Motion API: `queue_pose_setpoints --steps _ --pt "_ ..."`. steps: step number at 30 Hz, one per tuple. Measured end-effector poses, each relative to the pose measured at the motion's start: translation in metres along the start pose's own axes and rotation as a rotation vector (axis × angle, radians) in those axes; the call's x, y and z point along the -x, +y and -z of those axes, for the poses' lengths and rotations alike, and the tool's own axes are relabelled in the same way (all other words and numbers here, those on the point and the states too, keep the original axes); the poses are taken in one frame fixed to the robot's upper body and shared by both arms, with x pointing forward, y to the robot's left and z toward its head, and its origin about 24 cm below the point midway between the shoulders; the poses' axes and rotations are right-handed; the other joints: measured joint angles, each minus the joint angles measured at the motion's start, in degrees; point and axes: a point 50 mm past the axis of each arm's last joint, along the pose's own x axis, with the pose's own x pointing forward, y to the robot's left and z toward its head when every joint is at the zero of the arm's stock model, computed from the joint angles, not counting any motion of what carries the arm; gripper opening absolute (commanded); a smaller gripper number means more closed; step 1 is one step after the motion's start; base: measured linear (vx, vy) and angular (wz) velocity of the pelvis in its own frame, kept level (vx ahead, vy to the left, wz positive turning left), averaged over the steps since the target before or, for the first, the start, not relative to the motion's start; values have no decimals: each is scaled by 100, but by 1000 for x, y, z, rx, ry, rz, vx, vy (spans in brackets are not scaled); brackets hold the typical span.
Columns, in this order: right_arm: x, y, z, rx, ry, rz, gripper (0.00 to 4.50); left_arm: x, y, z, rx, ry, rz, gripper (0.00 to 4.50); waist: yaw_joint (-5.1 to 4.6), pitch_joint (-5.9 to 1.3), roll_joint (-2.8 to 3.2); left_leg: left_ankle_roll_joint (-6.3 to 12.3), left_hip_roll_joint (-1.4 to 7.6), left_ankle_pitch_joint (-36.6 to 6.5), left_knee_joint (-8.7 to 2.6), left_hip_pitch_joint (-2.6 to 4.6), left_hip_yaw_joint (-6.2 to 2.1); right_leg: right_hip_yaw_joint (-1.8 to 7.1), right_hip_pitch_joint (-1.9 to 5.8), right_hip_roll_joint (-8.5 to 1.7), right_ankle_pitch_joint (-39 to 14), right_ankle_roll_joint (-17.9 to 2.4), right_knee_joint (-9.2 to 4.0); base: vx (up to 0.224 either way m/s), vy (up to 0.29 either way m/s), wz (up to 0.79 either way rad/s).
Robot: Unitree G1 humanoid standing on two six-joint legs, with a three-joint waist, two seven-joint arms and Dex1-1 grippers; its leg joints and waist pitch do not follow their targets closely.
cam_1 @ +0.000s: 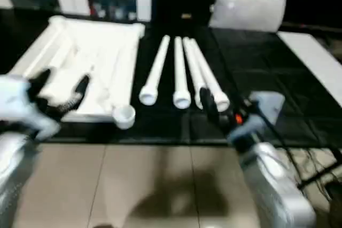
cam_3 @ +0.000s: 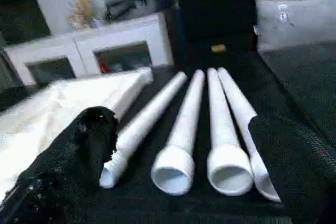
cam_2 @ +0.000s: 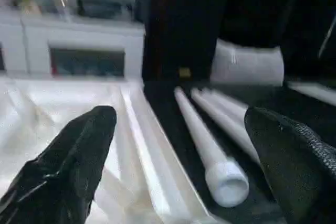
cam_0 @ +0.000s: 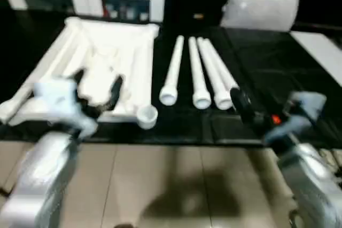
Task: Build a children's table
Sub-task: Move to table
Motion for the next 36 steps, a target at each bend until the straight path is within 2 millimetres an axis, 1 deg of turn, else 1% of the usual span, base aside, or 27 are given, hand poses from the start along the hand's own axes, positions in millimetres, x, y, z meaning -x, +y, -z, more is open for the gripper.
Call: queue_pose_setpoints --steps 2,4,6,8,12,14,15,16,18,19,20,21,22,23,24,25,26,27,28,29,30,31,32,33,34,35,36 --pt "-6 -2 4 43 28 43 450 -7 -3 12 38 45 -42 445 26 -10 67 86 0 -11 61 -31 -2 13 4 -12 18 18 -23 0 0 0" --pt "-8 -4 8 70 55 77 450 -9 -8 18 41 76 -57 445 76 -45 144 179 -15 -42 118 -83 5 7 6 -32 43 43 -72 -4 74 2" --pt "-9 -1 12 90 86 69 450 -8 -10 21 19 86 -68 445 67 -50 154 241 -61 -50 134 -92 26 -9 -17 -86 49 38 -70 13 86 7" --pt "-9 2 19 108 126 59 450 -3 -13 28 -12 105 -77 445 70 -47 170 271 -80 -73 183 -100 27 -9 2 -109 49 37 -71 7 80 5" --pt "-8 4 31 161 149 50 450 0 -24 37 -38 131 -61 445 59 -44 174 221 -99 -84 180 -97 25 3 4 -127 90 111 -75 0 0 0" --pt "-9 8 34 155 143 28 450 0 -28 38 -22 129 -52 445 36 -41 174 193 -97 -67 152 -61 15 1 12 -125 80 154 -67 0 0 0" --pt "-10 10 34 148 136 16 450 -1 -28 37 -22 127 -51 445 37 -27 182 194 -123 -67 123 -79 -34 -86 61 -166 61 184 -77 -50 -41 16" --pt "-9 12 35 146 136 4 450 -2 -29 35 -21 121 -48 445 -29 -13 199 195 -168 -69 99 -91 -151 -253 140 -233 37 192 -130 -50 -41 16" --pt "-10 15 36 161 135 -13 450 -1 -28 32 -25 108 -48 445 -81 14 244 214 -163 -91 91 -88 -265 -569 311 -335 29 191 -277 -6 -15 47" --pt "-10 18 36 172 132 -25 450 0 -27 31 -32 105 -53 445 -97 49 302 230 -124 -184 161 -88 -313 -810 468 -396 21 193 -370 20 -4 51" --pt "-10 20 37 179 132 -34 450 2 -25 31 -43 110 -60 445 -118 68 344 243 -78 -210 219 -89 -336 -952 590 -402 13 199 -442 53 25 53" --pt "-11 23 39 180 133 -48 450 4 -22 31 -60 115 -65 445 -147 89 386 241 -49 -209 247 -86 -358 -1070 712 -401 -24 217 -498 71 49 60" --pt "-11 28 42 174 135 -67 450 6 -18 33 -75 126 -77 445 -156 95 396 242 -55 -209 256 -92 -407 -1108 811 -386 -144 237 -513 71 49 60" --pt "-12 31 44 172 135 -80 450 9 -15 34 -84 137 -87 445 -170 90 371 243 -120 -209 243 -99 -460 -1063 845 -364 -248 240 -510 111 50 66" --pt "-13 33 45 170 134 -87 450 12 -13 35 -89 146 -98 445 -208 96 344 257 -196 -202 219 -32 -507 -914 800 -303 -330 200 -465 189 31 50" --pt "-16 38 47 159 137 -106 450 17 -8 39 -97 170 -124 445 -188 112 305 275 -272 -209 199 55 -479 -592 721 -196 -507 -87 -210 189 31 50" --pt "-16 41 48 154 136 -118 450 20 -4 40 -105 184 -137 445 -189 111 266 313 -331 -233 200 143 -474 -447 651 -142 -558 -174 9 196 20 20" --pt "-17 40 48 157 136 -123 450 20 -2 40 -113 187 -143 445 -189 108 220 331 -367 -269 196 221 -463 -342 536 -68 -555 -171 215 155 -7 10" --pt "-17 38 48 167 138 -122 450 18 -2 38 -122 179 -142 445 -198 95 151 319 -422 -308 171 315 -446 -298 367 -18 -516 -147 298 155 -7 10" --pt "-17 36 47 173 136 -118 450 15 -3 35 -132 170 -135 445 -204 93 99 298 -454 -345 170 362 -422 -267 248 2 -473 -142 232 144 -53 9" --pt "-18 35 47 176 134 -115 450 13 -5 33 -139 160 -126 445 -211 93 23 277 -506 -375 156 417 -382 -192 180 -11 -321 -111 100 132 -99 12" --pt "-17 31 47 184 140 -115 450 10 -8 32 -151 157 -112 445 -160 78 -126 262 -531 -425 139 507 -279 -72 250 -43 -95 -44 86 132 -99 12" --pt "-16 25 46 201 145 -110 450 7 -15 30 -155 151 -86 445 -69 84 -119 313 -496 -511 217 534 -267 -39 313 -7 -155 -65 90 178 -123 7" --pt "-15 20 45 213 148 -100 450 3 -22 28 -148 140 -54 445 34 63 -52 444 -483 -584 454 427 -340 -24 326 19 -177 -87 61 211 -74 -11" --pt "-14 15 44 212 146 -84 450 3 -27 25 -138 128 -36 445 141 52 -43 484 -485 -600 728 261 -415 7 350 25 -194 -89 8 211 -74 -11" --pt "-13 13 43 206 143 -74 450 3 -29 22 -135 120 -24 445 199 42 5 490 -460 -594 748 159 -471 -9 415 29 -204 -102 -58 191 -27 -2" --pt "-13 13 44 202 142 -69 450 3 -30 21 -134 116 -16 445 263 23 35 502 -404 -564 634 103 -473 -19 456 44 -213 -116 -102 199 -1 10"
